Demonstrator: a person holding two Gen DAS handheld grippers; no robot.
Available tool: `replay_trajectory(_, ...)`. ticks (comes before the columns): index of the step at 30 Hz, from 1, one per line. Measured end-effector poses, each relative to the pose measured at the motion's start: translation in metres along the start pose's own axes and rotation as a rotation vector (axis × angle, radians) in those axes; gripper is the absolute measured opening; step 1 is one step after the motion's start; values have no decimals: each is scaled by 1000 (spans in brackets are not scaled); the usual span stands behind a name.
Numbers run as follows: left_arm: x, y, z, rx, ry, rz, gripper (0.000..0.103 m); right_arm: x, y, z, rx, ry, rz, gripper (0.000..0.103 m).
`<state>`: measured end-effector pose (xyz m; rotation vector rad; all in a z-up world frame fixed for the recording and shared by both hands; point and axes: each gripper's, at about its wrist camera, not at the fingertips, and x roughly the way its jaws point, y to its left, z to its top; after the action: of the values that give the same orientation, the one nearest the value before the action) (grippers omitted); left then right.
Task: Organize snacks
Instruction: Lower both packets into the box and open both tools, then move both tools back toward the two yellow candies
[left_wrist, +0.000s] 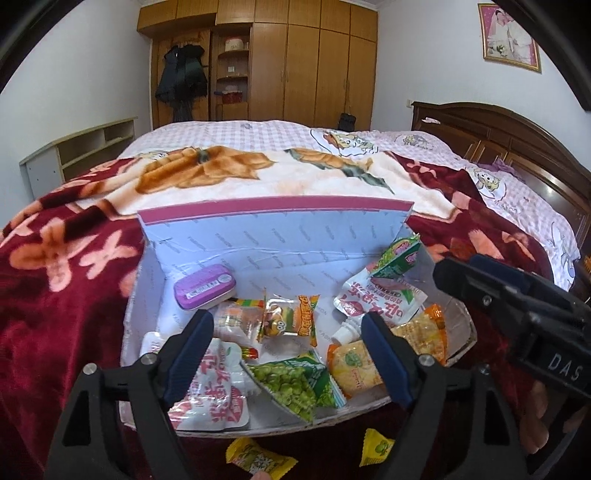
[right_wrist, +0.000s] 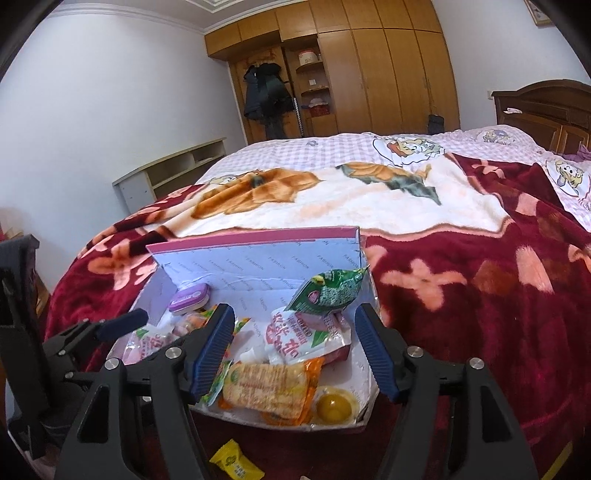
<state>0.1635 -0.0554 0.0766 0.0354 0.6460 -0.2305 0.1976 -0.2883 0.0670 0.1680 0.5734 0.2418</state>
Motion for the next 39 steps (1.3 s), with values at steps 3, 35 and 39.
replay_trajectory(3, -7, 2, -2, -10, -10, 11, 87, -4, 2, -3, 6, -2, 6, 69)
replay_trajectory(35, -36, 27, -83, -62, 99, 77, 95, -49, 26, -69, 36, 26, 44, 70)
replay_trajectory(39, -25, 25, -91, -67, 139, 87, 95, -48, 23, -78, 45, 35, 48, 69)
